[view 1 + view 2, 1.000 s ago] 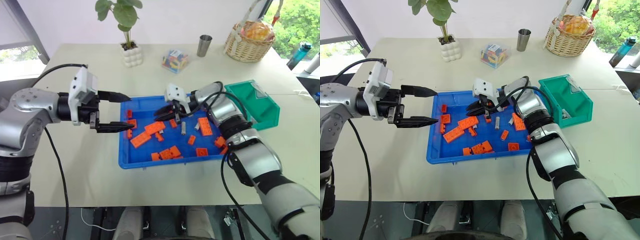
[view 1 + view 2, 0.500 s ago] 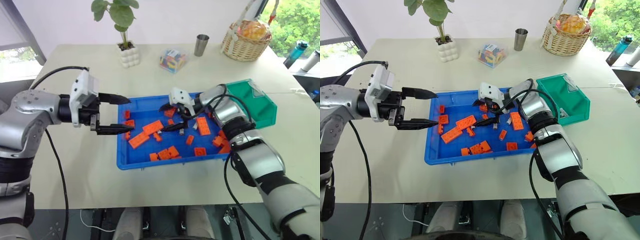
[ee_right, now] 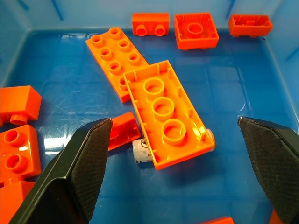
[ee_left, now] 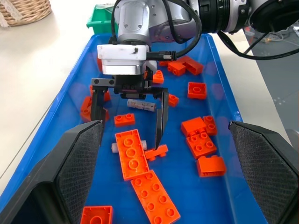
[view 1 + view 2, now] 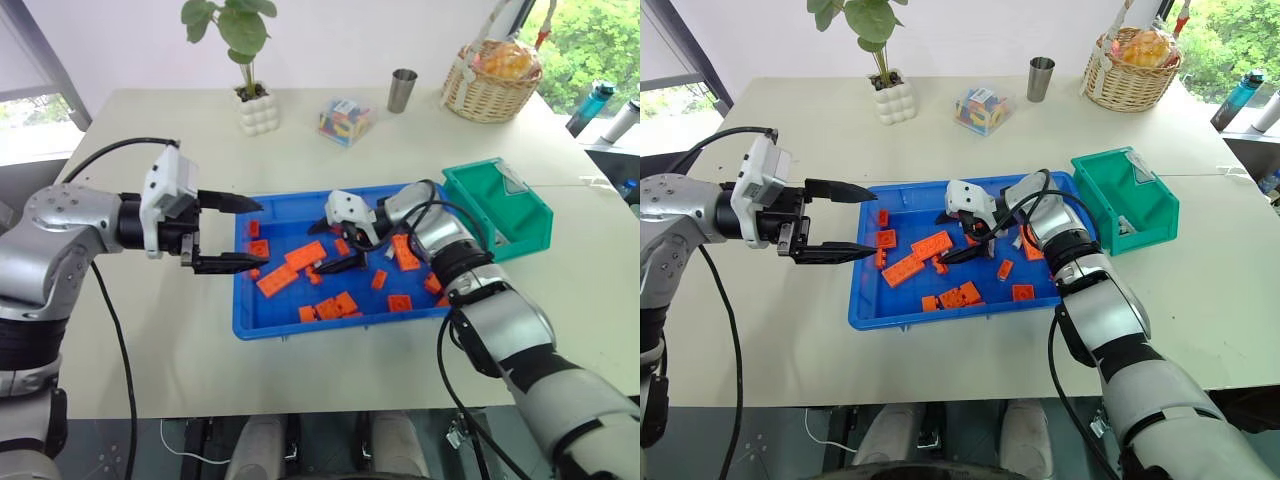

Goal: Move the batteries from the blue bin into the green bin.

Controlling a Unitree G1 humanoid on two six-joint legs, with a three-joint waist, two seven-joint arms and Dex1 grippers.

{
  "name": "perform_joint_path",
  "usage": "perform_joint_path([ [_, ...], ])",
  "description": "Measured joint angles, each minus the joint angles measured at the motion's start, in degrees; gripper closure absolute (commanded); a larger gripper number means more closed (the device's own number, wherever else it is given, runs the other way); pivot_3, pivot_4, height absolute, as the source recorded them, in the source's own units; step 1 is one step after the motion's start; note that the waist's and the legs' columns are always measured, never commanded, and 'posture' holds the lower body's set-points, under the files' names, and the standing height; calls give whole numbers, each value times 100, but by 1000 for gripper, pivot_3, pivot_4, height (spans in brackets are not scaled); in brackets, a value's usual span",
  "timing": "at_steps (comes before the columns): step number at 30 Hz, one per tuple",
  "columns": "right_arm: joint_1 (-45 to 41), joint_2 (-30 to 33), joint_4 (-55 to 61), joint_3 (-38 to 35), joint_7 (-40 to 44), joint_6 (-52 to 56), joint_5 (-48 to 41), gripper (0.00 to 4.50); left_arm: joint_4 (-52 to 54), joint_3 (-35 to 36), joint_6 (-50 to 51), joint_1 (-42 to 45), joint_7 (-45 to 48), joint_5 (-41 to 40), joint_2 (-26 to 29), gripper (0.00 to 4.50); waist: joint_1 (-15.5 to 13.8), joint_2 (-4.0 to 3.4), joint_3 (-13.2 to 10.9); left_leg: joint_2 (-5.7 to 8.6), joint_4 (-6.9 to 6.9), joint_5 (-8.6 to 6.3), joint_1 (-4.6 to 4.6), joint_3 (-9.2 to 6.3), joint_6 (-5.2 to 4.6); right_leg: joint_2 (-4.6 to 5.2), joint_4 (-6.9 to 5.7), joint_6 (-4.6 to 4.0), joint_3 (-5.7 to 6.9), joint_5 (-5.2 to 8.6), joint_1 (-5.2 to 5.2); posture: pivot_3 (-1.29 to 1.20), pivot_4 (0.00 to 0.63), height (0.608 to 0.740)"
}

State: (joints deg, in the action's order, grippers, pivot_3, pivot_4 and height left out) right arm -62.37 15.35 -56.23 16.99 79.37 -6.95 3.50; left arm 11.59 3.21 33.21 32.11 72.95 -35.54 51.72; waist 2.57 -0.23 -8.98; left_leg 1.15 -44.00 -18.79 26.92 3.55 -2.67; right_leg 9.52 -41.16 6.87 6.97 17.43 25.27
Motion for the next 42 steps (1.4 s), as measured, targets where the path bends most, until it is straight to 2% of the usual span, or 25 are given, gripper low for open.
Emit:
perform_joint_path([
  [2, -1, -76, -43, -20, 9, -10, -8, 1803, 0, 0, -1, 0, -5, 0, 2, 0, 1, 0, 0, 0, 0, 0, 0, 0, 0, 0, 0, 0, 0, 0, 0, 0, 150, 665],
  [4, -1, -86, -43, -23, 26, -9, -10, 2946, 0, 4, -1, 0, -11, 0, 8, 0, -5, 0, 0, 1, -1, 0, 1, -3, 0, 0, 0, 0, 0, 0, -1, 0, 150, 665],
  [5, -1, -86, -43, -41, 29, -9, -10, 3307, 0, 9, -2, -1, -16, 0, 9, 0, -5, 0, 0, 2, -1, 0, 1, -4, 0, 0, 1, 0, 0, 0, -2, 0, 150, 665],
  [13, 10, -120, 156, -149, -117, 155, -66, 3339, 0, 26, -38, -7, -60, 2, 1, 0, 0, -1, -1, 2, -1, 0, 1, -6, 1, -1, 0, 0, 0, 0, -2, 0, 150, 665],
  [17, 240, -298, 1085, -153, -170, 481, -187, 3339, -19, 11, -111, 12, -64, 11, -42, 0, -3, -1, -1, 2, -1, 1, 1, -10, 2, -1, -2, 0, 1, 0, -4, 0, 150, 665],
  [19, 505, -433, 1668, -55, -211, 830, -224, 2291, -27, -11, -132, 24, -64, 20, -71, 0, -7, -1, -1, 3, -2, 1, 1, -11, 2, -1, -2, 0, 1, 0, -5, 0, 150, 665],
  [23, 916, -412, 2516, 170, -343, 1429, -214, 499, -45, -27, -164, 28, -57, 68, -119, 0, -29, -2, -1, 10, -6, 1, 2, -23, 2, -1, 0, 0, 1, 0, -11, 0, 150, 665],
  [30, 794, 217, 2540, 144, -219, 1471, -256, 499, -157, -38, -235, 93, -11, 128, -129, 0, -8, -2, -1, 14, -4, 2, 1, -28, 3, -1, 1, 0, 1, 0, -13, 0, 150, 665],
  [36, 288, 432, 1498, -10, 23, 748, -329, 499, -220, -81, -278, 210, 26, 139, -205, 0, -2, -2, -1, 13, -3, 2, -1, -28, 3, -1, 1, 0, 1, 0, -15, 0, 150, 665],
  [42, 204, 415, 371, 56, -66, -175, -28, 499, -240, -96, -275, 210, 11, 179, -218, 0, 0, -2, -1, 13, -3, 2, 2, -28, 3, -1, 2, 0, 1, 0, -13, 0, 150, 665],
])
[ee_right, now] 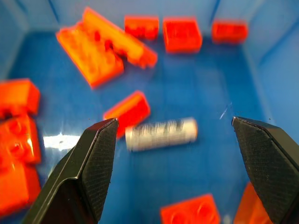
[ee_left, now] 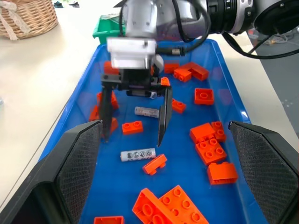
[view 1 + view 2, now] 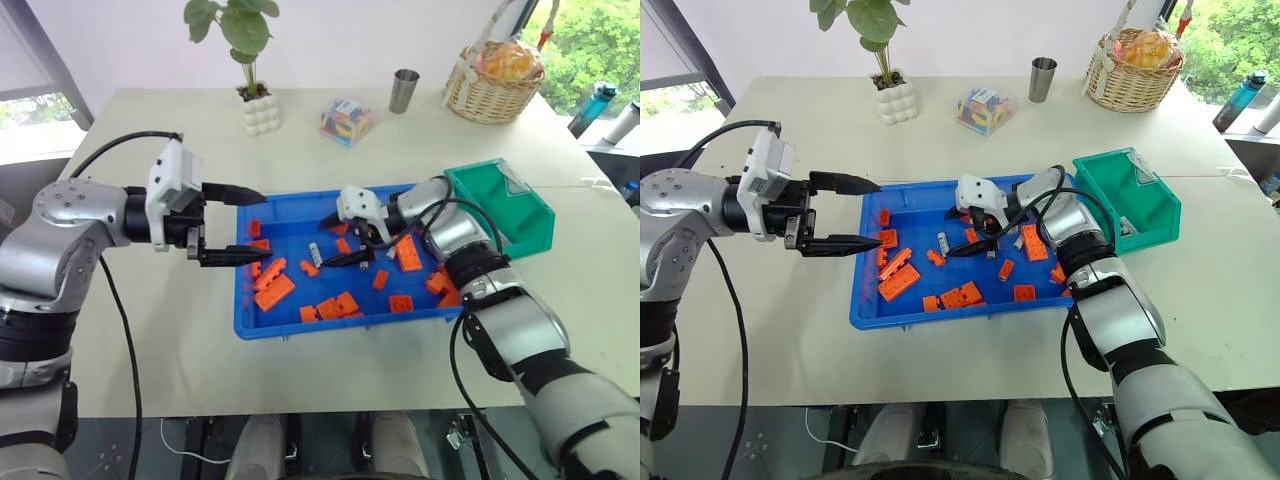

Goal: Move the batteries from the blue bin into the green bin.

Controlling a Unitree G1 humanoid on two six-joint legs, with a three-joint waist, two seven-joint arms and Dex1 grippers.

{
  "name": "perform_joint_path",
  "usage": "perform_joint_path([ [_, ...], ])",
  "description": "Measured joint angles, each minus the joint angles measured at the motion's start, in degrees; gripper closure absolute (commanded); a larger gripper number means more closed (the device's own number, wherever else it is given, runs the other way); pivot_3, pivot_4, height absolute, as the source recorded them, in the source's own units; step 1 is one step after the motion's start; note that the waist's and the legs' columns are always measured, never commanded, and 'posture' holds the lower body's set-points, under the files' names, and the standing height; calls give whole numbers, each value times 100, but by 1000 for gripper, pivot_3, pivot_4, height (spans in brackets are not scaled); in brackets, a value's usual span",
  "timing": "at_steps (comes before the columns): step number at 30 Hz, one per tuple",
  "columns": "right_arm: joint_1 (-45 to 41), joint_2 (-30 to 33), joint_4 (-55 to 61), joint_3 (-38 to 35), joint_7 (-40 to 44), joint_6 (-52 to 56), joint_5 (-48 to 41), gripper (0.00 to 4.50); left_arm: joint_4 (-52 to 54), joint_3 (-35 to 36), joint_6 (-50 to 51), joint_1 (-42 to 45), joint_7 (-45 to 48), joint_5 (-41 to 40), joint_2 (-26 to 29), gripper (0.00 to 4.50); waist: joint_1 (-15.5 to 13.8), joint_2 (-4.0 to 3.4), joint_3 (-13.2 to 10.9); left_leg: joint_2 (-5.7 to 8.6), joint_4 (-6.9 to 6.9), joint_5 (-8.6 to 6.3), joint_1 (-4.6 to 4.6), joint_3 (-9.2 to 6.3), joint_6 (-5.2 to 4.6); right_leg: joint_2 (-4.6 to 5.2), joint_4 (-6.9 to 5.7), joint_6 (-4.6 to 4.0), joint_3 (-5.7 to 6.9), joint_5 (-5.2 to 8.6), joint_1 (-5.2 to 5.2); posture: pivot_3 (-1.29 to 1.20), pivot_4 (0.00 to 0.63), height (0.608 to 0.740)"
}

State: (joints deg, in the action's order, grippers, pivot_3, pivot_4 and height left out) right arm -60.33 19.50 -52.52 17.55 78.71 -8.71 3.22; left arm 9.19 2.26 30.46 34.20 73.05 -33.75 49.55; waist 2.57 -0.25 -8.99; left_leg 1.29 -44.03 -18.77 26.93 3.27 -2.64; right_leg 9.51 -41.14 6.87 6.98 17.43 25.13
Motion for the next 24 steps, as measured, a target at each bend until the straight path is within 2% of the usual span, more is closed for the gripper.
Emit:
perform_joint_path([
  [13, -201, -383, -945, 1, -358, -767, 292, 499, 125, 37, 50, -68, -62, -21, 62, 0, 0, -1, 0, 0, -1, 0, 0, -3, 1, -1, -1, 0, 0, 0, -1, 0, 150, 665],
  [16, -212, -399, -1020, -22, -368, -807, 303, 1284, 171, 37, 56, -77, -63, -29, 63, 0, 1, 0, 0, 0, -1, 0, -1, -4, 1, -2, -1, 0, 0, 0, -2, 0, 150, 665],
  [18, -211, -417, -1054, -56, -342, -798, 292, 2152, 197, 37, 57, -77, -63, -51, 65, 0, 0, -1, 0, 0, -2, 1, -1, -4, 1, -2, -1, 0, 0, 0, -2, 0, 150, 665],
  [24, -165, -295, -813, -129, -246, -665, 241, 2240, 221, 35, 59, -122, -62, -58, 60, 0, -3, -2, -1, 0, -2, 1, 0, -4, 1, -1, -1, 0, 0, 0, -2, 0, 150, 665],
])
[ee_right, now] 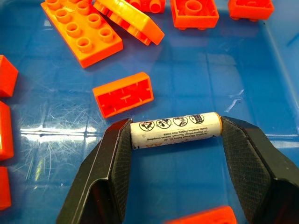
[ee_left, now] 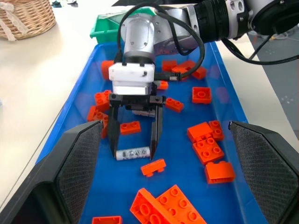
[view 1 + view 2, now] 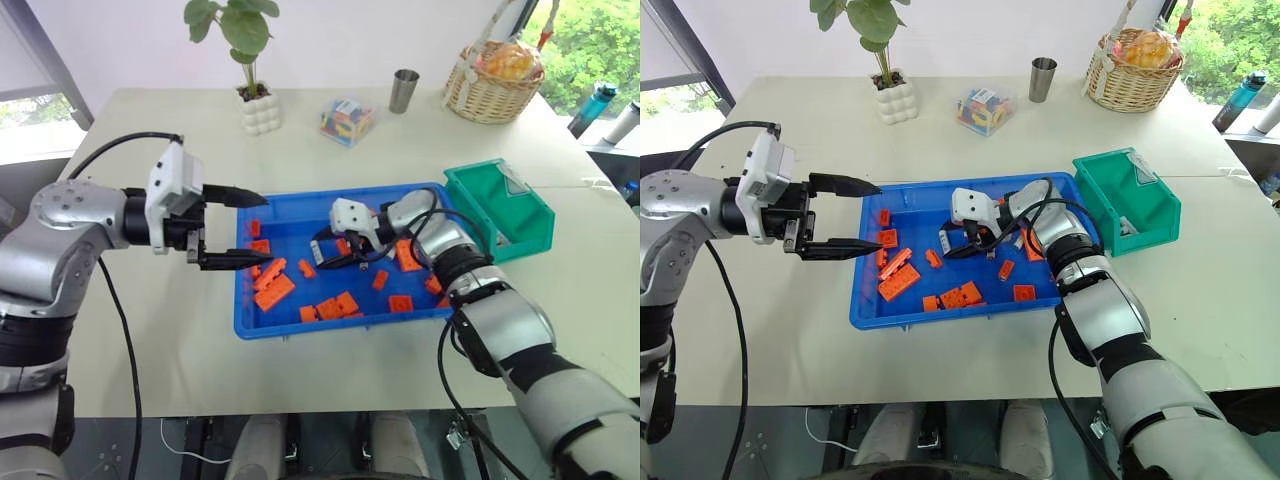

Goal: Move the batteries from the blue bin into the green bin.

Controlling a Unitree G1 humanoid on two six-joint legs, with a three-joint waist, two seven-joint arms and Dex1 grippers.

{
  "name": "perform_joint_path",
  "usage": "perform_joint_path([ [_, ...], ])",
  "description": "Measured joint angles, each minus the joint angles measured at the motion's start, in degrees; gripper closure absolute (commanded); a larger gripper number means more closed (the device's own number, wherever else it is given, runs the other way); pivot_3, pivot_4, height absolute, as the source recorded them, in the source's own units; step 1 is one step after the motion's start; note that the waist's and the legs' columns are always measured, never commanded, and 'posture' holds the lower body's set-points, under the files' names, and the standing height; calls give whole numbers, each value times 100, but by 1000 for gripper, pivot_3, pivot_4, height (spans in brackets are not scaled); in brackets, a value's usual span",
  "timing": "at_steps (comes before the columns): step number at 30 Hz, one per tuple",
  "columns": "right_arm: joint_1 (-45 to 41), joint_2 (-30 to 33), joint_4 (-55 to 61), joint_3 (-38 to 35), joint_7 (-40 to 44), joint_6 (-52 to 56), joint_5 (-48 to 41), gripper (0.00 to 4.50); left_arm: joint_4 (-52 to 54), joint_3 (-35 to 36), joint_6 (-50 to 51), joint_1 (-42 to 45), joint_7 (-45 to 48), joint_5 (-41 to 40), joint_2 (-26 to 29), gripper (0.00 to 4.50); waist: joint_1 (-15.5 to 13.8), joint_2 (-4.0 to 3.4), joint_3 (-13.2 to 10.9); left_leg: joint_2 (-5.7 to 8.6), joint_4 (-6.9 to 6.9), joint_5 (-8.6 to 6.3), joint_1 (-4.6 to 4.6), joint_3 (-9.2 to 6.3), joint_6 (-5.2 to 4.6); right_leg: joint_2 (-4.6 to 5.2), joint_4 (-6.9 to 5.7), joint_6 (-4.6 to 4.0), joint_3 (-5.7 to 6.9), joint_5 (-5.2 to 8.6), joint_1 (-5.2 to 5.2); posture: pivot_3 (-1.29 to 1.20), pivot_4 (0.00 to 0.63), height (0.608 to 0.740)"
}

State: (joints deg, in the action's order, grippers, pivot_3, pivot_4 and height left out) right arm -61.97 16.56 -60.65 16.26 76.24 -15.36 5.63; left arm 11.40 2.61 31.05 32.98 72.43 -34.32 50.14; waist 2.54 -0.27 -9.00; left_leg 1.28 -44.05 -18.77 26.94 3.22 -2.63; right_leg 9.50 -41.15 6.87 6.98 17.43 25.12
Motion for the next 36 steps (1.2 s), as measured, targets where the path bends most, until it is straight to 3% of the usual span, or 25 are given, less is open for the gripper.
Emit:
perform_joint_path([
  [5, 283, 550, 1465, -507, -234, 906, -389, 2240, -8, -7, -6, -178, -79, 1, -115, 0, -18, -3, -2, 0, -7, 0, 9, -6, 0, 1, 0, 0, 1, 0, 1, 0, 150, 665],
  [8, 472, 967, 2439, -1000, -911, 1876, -517, 2240, 4, 7, -20, -250, -179, 0, -181, 0, -39, -3, -2, 1, -7, 0, 11, -8, 0, 4, 0, 0, 2, 0, 0, 0, 150, 665],
  [12, 1132, 1984, 3697, -1813, -1921, 3189, -528, 2240, -3, 36, -35, -391, -231, 1, -197, 0, -157, -3, -2, 4, -8, 0, 16, -10, 0, 8, 6, 0, 6, 0, -1, 0, 150, 665],
  [17, 2043, 2906, 4430, -2322, -2563, 4079, -417, 2240, -64, 30, -66, -303, -225, 8, -218, 0, -173, -3, -2, 3, -10, 1, 11, -1, 0, 10, 6, 2, 6, 1, -5, 0, 150, 665],
  [22, 2582, 3219, 4727, -2557, -2895, 4511, -438, 2240, -270, -71, -182, -67, -160, 67, -345, 0, -159, -4, -2, 0, -8, 1, 10, 7, 0, 11, 6, 11, 6, 6, -4, 0, 150, 665],
  [26, 2677, 3232, 4752, -2559, -3213, 4582, -421, 191, -365, -168, -269, -15, -141, 128, -424, 0, -162, -5, -3, 0, -8, 2, 12, 8, 0, 12, 6, 11, 5, 6, -2, 0, 150, 665],
  [31, 2402, 3174, 4874, -2647, -3415, 4601, -685, 47, -417, -177, -297, 14, -134, 136, -435, 0, -178, -6, -3, 2, -10, 2, 13, 7, 0, 14, 7, 11, 5, 6, -2, 0, 150, 665],
  [36, 2248, 3124, 5836, -2640, -2913, 4768, -1389, 47, -417, -181, -307, 37, -136, 137, -485, 0, -189, -6, -3, 1, -9, 2, 13, -3, 0, 10, 7, 11, 8, 6, -6, 0, 150, 665],
])
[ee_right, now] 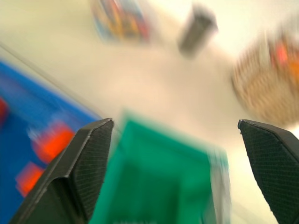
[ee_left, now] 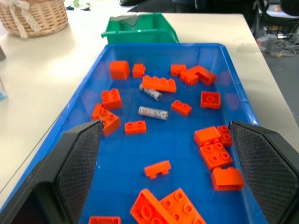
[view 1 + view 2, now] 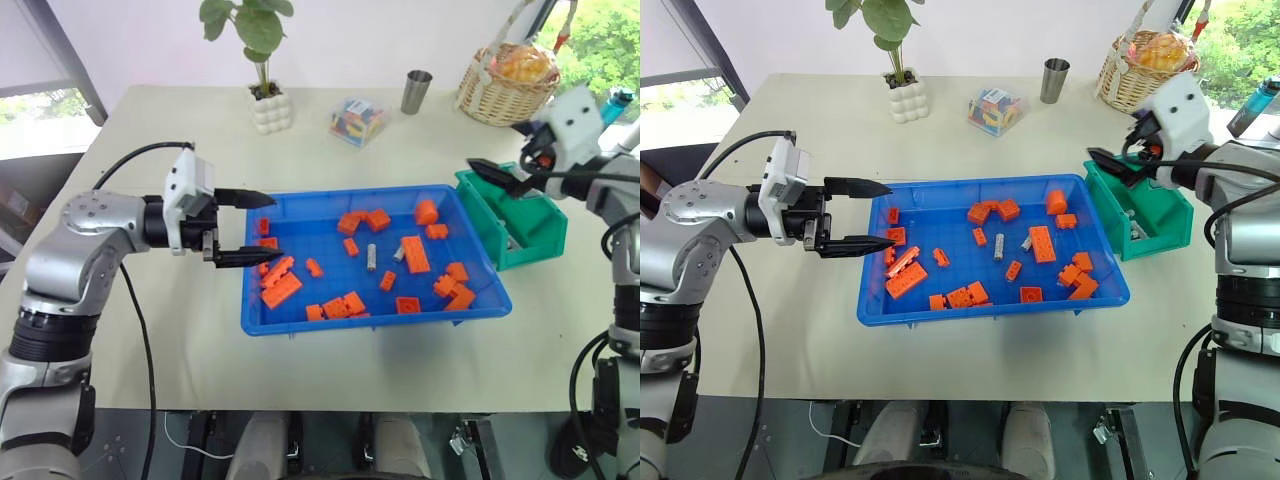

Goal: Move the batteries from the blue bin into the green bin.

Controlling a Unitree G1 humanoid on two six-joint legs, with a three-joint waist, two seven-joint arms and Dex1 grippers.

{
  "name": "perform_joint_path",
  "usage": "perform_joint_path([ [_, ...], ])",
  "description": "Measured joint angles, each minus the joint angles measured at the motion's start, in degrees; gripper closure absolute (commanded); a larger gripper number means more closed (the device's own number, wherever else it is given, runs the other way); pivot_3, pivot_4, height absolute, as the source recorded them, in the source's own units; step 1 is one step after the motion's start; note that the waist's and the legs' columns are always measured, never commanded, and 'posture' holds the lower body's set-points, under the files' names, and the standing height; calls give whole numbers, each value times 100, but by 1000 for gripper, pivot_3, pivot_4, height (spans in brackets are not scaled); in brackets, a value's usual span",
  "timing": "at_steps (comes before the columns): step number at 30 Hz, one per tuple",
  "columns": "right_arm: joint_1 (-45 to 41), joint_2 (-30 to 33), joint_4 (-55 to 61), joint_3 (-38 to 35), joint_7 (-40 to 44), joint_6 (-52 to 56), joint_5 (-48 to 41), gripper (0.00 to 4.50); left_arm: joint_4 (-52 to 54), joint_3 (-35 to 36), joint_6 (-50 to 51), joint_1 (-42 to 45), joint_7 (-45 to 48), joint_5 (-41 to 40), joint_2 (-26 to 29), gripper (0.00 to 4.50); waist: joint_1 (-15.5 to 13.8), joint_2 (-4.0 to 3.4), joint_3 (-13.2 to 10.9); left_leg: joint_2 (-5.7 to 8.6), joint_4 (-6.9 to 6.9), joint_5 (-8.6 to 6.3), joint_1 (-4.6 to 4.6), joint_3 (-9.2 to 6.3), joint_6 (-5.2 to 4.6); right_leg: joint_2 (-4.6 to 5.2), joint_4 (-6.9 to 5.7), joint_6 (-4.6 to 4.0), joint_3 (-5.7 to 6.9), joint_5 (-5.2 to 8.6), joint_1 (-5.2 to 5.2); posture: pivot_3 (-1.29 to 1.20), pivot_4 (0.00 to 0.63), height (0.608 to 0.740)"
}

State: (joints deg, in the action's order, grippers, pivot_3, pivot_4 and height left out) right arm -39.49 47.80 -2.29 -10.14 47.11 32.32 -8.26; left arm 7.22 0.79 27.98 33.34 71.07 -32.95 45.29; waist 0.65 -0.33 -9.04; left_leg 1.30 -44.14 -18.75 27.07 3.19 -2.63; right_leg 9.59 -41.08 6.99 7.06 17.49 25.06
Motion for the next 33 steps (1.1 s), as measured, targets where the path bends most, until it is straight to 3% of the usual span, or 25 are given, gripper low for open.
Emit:
perform_joint_path([
  [5, 682, -82, 1218, 1221, 1483, -127, -677, 47, 19, 4, 1, -30, -13, -1, -4, 0, 11, 1, 0, 3, -2, 0, -8, -8, -1, -2, 4, 0, 3, 0, -15, 0, 150, 665],
  [10, 293, -706, 692, 1990, 1643, -415, -541, 47, 49, 1, 24, 12, -27, -3, -22, 0, 0, 2, 0, 3, -5, 0, -13, -10, -1, -1, 3, 0, 3, 0, -19, 0, 150, 665],
  [18, -83, -1087, -540, 2683, 1927, -1167, -66, 47, 227, 6, 115, 6, -63, -15, 26, 0, 4, 2, 0, 8, -4, 0, -13, -21, 0, -2, 4, 0, 8, 0, -24, 0, 150, 665],
  [33, -387, -1280, -1923, 2948, 2532, -1869, 464, 47, 381, 50, 190, -104, -158, -25, 103, 0, 11, 2, 0, 7, -5, 0, -14, -22, 0, -3, 3, 0, 8, 0, -25, 0, 150, 665],
])
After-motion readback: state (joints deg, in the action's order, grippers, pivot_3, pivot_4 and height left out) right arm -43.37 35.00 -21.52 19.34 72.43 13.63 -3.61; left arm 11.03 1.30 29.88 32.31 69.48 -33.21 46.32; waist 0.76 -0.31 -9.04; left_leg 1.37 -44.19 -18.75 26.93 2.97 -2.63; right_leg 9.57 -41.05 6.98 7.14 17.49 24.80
